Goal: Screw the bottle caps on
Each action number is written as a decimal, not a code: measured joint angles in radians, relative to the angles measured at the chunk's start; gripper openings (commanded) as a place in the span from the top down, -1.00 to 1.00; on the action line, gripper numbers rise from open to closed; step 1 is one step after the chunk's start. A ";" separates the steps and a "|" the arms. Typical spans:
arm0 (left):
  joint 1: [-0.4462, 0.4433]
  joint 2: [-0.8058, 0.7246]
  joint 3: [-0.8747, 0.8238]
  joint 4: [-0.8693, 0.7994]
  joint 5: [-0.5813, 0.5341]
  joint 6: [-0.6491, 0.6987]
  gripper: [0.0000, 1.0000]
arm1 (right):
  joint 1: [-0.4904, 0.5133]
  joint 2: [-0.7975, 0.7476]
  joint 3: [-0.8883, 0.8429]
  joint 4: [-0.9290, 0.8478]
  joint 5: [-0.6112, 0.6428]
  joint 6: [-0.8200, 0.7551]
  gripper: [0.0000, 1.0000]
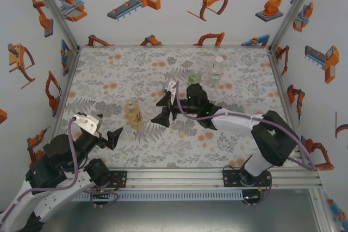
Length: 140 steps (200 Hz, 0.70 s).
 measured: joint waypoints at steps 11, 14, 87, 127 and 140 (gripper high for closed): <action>0.000 0.005 0.000 0.000 -0.003 0.001 -0.67 | 0.023 0.038 0.002 0.043 0.010 0.000 -0.55; 0.000 0.007 0.000 0.000 -0.005 0.001 -0.67 | 0.029 0.050 0.002 0.056 0.014 0.000 -0.55; 0.000 0.025 0.000 0.000 -0.010 0.008 -0.70 | 0.090 0.260 0.092 0.300 0.083 0.015 -0.62; 0.000 0.020 0.000 0.000 -0.014 0.008 -0.70 | 0.116 0.356 0.191 0.358 0.094 0.025 -0.62; 0.000 0.020 0.000 -0.001 -0.014 0.009 -0.70 | 0.126 0.386 0.226 0.369 0.093 0.030 -0.61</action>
